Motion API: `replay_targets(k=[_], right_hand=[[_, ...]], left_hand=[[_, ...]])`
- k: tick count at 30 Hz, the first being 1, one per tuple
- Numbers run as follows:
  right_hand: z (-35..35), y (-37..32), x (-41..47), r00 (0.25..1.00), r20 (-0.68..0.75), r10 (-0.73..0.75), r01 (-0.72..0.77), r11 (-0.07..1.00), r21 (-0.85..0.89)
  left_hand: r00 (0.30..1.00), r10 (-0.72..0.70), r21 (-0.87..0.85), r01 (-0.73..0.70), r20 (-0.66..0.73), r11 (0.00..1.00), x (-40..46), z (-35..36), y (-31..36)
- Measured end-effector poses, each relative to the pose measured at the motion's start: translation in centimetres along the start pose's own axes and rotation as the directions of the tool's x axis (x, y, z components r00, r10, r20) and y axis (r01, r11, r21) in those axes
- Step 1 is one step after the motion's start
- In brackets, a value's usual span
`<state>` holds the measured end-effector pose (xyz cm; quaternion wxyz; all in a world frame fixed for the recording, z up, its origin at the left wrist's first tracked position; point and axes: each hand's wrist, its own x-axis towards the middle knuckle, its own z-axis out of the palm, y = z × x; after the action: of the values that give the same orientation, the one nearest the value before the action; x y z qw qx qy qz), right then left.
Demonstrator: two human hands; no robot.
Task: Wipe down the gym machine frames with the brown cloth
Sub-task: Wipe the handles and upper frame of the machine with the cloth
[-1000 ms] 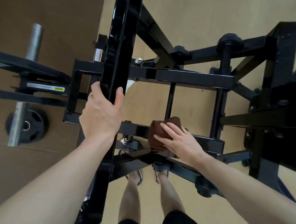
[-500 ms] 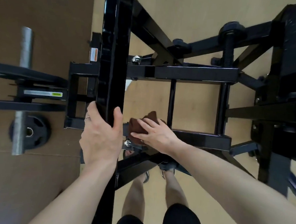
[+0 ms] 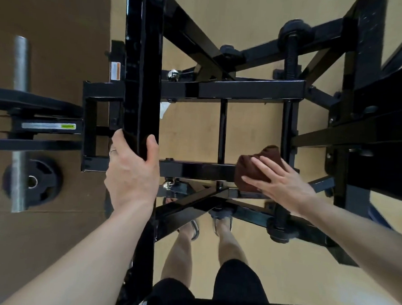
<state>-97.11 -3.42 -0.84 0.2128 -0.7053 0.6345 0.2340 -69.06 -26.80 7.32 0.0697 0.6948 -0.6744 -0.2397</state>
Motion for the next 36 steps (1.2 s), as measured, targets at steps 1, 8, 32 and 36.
replay_targets(k=[1, 8, 32, 36], right_hand=[[0.0, -0.2, 0.2, 1.000, -0.002, 0.004, -0.004, 1.000, -0.001], [-2.4, -9.6, 10.9, 0.992, -0.085, -0.093, 0.101, 0.989, 0.104], [1.4, -3.7, 1.2, 0.964, -0.134, 0.229, -0.219, 0.972, 0.086], [-1.1, -6.4, 7.6, 0.993, -0.107, -0.041, 0.049, 0.996, 0.076]], left_hand=[[1.000, 0.007, -0.005, -0.007, -0.004, 1.000, 0.0, 0.1, 0.0], [1.000, 0.023, -0.005, -0.023, -0.015, 1.000, 0.2, 0.4, -0.2], [0.999, 0.034, 0.007, -0.034, -0.022, 0.999, 0.2, 0.2, 0.3], [0.999, 0.040, 0.029, -0.040, -0.034, 0.999, 0.3, 0.3, 0.0]])
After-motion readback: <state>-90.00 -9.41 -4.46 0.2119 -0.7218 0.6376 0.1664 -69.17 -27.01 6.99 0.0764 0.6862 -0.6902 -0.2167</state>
